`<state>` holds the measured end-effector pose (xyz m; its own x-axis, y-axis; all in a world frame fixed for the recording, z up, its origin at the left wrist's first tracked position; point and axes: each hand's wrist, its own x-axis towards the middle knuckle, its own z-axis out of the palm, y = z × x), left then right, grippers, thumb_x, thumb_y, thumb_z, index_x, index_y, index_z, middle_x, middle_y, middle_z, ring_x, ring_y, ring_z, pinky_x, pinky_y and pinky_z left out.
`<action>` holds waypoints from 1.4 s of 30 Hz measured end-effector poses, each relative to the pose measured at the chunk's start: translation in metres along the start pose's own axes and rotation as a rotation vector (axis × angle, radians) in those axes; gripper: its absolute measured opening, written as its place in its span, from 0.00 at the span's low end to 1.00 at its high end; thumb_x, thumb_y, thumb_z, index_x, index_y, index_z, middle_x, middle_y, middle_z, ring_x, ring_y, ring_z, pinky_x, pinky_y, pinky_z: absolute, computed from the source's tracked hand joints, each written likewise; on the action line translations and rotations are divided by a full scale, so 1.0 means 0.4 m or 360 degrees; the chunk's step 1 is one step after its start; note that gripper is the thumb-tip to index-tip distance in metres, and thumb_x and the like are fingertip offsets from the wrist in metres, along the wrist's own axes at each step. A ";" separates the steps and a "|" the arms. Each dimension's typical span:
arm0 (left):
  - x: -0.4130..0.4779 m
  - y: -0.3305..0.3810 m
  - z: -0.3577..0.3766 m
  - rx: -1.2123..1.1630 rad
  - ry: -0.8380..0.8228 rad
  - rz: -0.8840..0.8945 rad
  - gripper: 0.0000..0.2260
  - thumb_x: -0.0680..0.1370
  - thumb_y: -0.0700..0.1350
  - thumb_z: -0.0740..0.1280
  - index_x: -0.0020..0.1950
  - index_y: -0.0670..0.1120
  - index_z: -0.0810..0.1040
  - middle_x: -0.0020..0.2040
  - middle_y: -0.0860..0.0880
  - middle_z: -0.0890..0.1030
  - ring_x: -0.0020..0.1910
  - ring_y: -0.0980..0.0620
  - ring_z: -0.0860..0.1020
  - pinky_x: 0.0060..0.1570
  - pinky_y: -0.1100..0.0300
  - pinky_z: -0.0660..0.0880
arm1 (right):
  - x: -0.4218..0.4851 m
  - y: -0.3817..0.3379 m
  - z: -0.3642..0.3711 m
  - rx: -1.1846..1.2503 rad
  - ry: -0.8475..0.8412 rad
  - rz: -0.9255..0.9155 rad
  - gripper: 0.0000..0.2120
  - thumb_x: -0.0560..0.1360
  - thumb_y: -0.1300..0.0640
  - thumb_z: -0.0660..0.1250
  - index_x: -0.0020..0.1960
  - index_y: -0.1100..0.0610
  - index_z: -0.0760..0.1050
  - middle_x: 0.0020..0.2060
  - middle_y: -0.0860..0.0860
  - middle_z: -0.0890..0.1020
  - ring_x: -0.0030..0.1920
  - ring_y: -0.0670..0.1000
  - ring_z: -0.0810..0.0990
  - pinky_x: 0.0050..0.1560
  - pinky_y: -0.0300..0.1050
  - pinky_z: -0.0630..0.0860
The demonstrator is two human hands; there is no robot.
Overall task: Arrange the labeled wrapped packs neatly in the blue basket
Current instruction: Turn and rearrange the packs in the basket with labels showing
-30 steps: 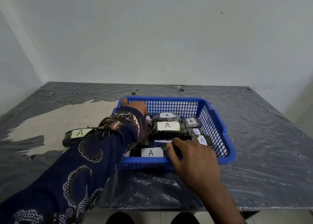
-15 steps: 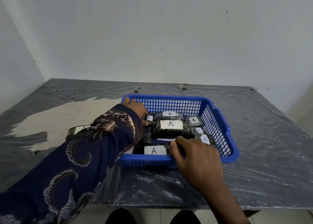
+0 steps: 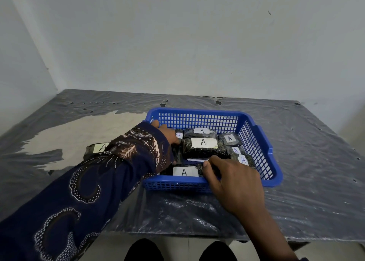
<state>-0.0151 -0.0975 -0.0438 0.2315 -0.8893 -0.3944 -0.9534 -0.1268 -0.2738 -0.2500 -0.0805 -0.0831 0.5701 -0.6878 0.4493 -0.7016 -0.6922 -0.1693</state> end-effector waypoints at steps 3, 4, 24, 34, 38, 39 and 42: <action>-0.013 0.011 -0.015 -0.0123 0.0048 -0.0011 0.23 0.78 0.56 0.65 0.71 0.50 0.69 0.68 0.47 0.70 0.70 0.44 0.64 0.69 0.50 0.53 | -0.001 0.000 0.000 0.0004 -0.0006 0.0002 0.21 0.80 0.38 0.49 0.38 0.50 0.69 0.27 0.48 0.74 0.28 0.48 0.73 0.29 0.47 0.73; -0.021 0.014 -0.020 -0.0140 0.0087 0.0009 0.22 0.77 0.55 0.67 0.69 0.51 0.71 0.68 0.48 0.71 0.69 0.44 0.65 0.70 0.51 0.53 | -0.001 0.000 0.000 0.0004 -0.0007 0.0000 0.21 0.80 0.38 0.49 0.38 0.50 0.69 0.27 0.48 0.74 0.28 0.48 0.73 0.29 0.47 0.73; -0.016 -0.005 0.002 -0.0590 0.0065 0.0140 0.24 0.72 0.45 0.74 0.67 0.44 0.74 0.64 0.46 0.77 0.63 0.47 0.75 0.64 0.59 0.67 | -0.002 -0.001 0.000 0.0036 0.0014 -0.0001 0.20 0.80 0.39 0.49 0.37 0.49 0.67 0.27 0.48 0.74 0.28 0.48 0.73 0.29 0.48 0.73; -0.047 0.003 -0.001 -0.0435 0.0238 0.0074 0.25 0.70 0.54 0.74 0.66 0.52 0.75 0.60 0.51 0.78 0.64 0.47 0.72 0.67 0.53 0.60 | -0.001 -0.002 -0.003 0.0012 0.0007 0.0001 0.21 0.79 0.38 0.48 0.38 0.50 0.69 0.27 0.48 0.74 0.28 0.48 0.72 0.28 0.45 0.68; -0.063 0.003 0.006 -0.0193 0.0322 0.0166 0.17 0.75 0.58 0.66 0.62 0.57 0.78 0.53 0.54 0.79 0.61 0.48 0.71 0.63 0.50 0.55 | -0.003 -0.002 -0.003 0.0010 0.0016 0.0003 0.21 0.79 0.39 0.49 0.37 0.50 0.69 0.27 0.48 0.74 0.27 0.49 0.72 0.28 0.45 0.67; -0.063 0.001 0.005 -0.0145 0.0320 0.0185 0.17 0.75 0.59 0.65 0.62 0.58 0.77 0.53 0.55 0.79 0.61 0.49 0.71 0.63 0.50 0.55 | -0.002 -0.002 -0.002 0.0007 0.0021 0.0003 0.21 0.79 0.39 0.50 0.37 0.50 0.69 0.27 0.48 0.74 0.27 0.49 0.72 0.28 0.45 0.66; -0.069 0.004 0.004 -0.0056 0.0272 0.0177 0.18 0.75 0.60 0.65 0.65 0.59 0.75 0.57 0.53 0.77 0.61 0.48 0.69 0.62 0.50 0.56 | -0.002 -0.001 -0.001 -0.0002 0.0022 0.0008 0.21 0.80 0.39 0.50 0.37 0.50 0.69 0.27 0.48 0.74 0.27 0.49 0.72 0.28 0.45 0.67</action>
<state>-0.0228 -0.0724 -0.0348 0.0913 -0.9599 -0.2650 -0.9781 -0.0364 -0.2049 -0.2503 -0.0796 -0.0831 0.5610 -0.6880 0.4604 -0.7048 -0.6886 -0.1704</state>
